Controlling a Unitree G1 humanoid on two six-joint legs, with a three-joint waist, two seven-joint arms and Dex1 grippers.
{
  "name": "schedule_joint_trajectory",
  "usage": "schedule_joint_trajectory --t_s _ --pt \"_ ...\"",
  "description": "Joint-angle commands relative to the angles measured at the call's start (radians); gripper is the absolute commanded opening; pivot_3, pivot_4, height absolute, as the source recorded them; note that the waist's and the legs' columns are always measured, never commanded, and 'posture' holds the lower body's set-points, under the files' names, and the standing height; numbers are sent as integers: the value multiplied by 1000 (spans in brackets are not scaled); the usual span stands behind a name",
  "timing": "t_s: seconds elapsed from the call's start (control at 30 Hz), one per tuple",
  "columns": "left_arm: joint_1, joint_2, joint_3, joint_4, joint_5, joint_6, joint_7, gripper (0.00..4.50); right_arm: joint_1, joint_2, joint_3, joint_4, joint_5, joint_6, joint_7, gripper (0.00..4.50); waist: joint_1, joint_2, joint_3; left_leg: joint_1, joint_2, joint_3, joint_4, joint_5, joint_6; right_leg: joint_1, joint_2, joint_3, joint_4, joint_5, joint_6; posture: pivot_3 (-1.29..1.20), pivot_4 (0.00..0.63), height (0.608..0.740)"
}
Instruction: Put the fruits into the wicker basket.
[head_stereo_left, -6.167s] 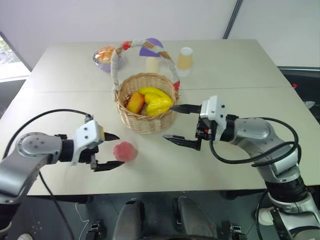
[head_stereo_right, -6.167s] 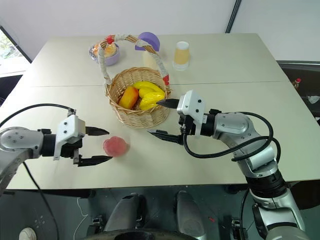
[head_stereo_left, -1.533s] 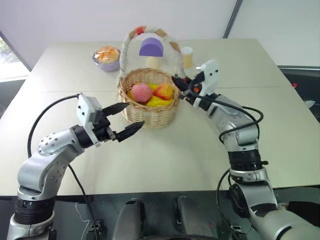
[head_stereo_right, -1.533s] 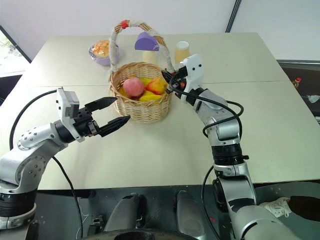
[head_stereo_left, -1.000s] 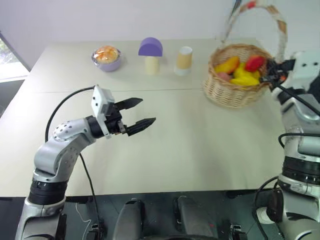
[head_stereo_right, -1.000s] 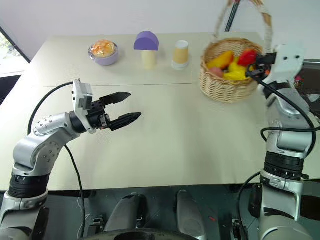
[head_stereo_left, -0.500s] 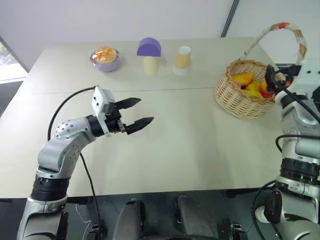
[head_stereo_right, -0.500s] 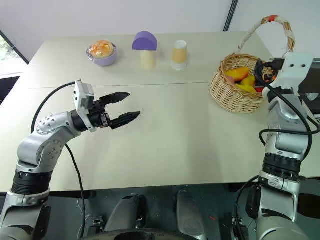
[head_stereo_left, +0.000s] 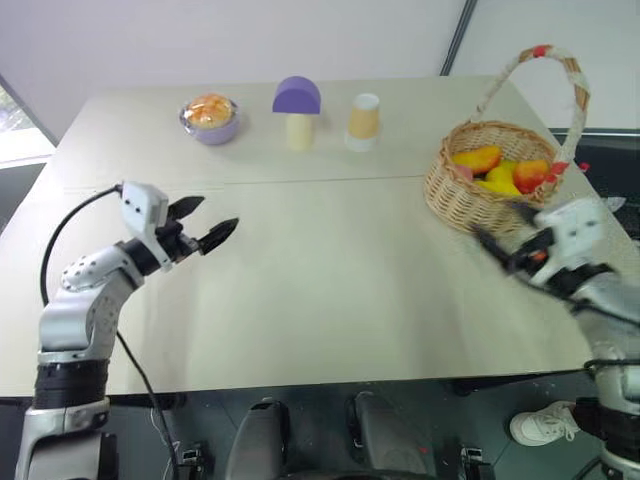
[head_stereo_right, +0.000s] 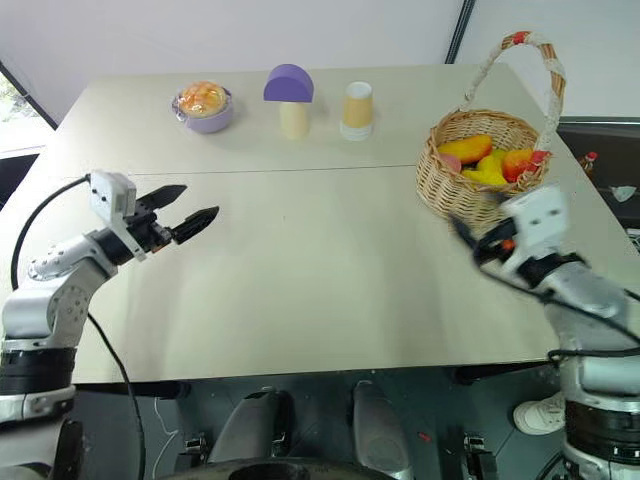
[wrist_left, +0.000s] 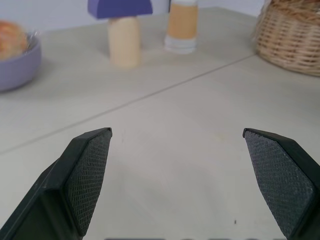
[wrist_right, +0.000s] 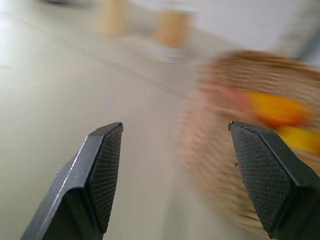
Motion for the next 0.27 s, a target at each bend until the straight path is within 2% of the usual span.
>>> schedule_joint_trajectory --t_s 0.03,0.27 --pt "38 12 62 -61 -6 -26 19 4500 -53 10 58 -13 17 -4 34 3518 7 0 0 0 0 0 0 0 0 0 0 0 0 0 0 0 150 740" --pt "104 11 102 -131 -22 9 54 4500 -153 23 133 115 -19 -57 78 3518 16 -1 0 -1 -2 0 1 0 0 1 -3 -1 -1 0 0 0 150 740"
